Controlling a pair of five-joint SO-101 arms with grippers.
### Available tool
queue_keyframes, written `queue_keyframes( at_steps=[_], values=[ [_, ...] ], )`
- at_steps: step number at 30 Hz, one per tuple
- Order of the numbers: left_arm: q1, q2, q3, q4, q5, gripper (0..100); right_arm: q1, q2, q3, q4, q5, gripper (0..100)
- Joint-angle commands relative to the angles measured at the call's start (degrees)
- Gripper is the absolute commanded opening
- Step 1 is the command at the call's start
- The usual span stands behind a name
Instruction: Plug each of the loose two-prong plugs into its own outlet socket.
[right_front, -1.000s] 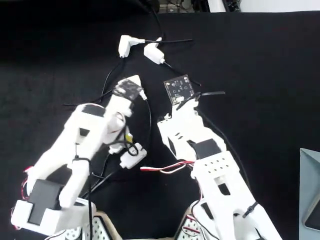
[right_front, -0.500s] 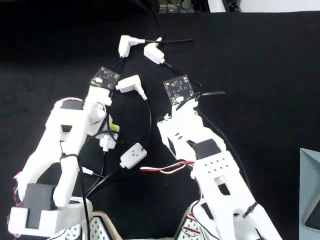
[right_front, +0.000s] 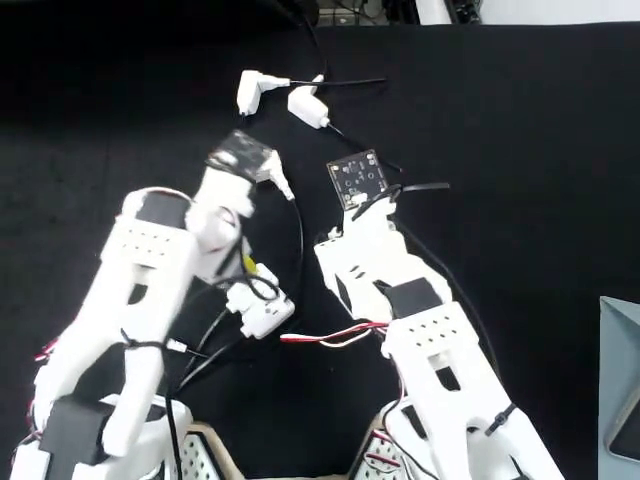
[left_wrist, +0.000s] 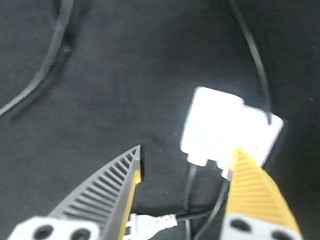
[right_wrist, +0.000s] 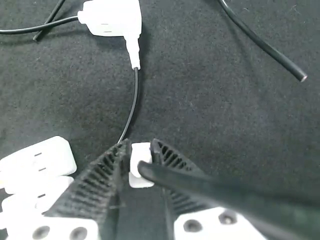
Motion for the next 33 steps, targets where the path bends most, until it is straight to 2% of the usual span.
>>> queue_keyframes(
  at_steps=[1,5,10,13,19,23,26,33],
  values=[
    [4.6,-1.4,1.3,0.2,0.5,28,0.6,0.2,-0.4,-0.7,-0.4,1.2],
    [4.1,-1.8,4.9,-5.1,0.6,27,0.6,0.2,-0.4,-0.7,-0.4,1.2],
    [1.0,-1.3,10.4,-13.0,-1.5,22,0.6,0.2,-0.4,-0.7,-0.4,1.2],
    [2.1,-1.7,13.0,-13.0,-4.8,21,0.6,0.2,-0.4,-0.7,-0.4,1.2],
    [4.4,-2.0,14.8,-12.7,-4.7,21,1.9,0.2,-0.5,-0.6,-0.3,1.2],
    [8.0,-2.2,13.5,-8.0,-4.7,21,5.6,0.0,-1.0,-0.6,0.5,1.2],
    [9.2,-3.8,13.1,-7.5,-2.8,21,6.2,0.1,-1.0,-0.6,1.6,1.2],
    [7.3,-3.5,16.7,-16.2,-2.7,21,6.0,0.2,-0.9,-0.7,1.5,1.2]
  ],
)
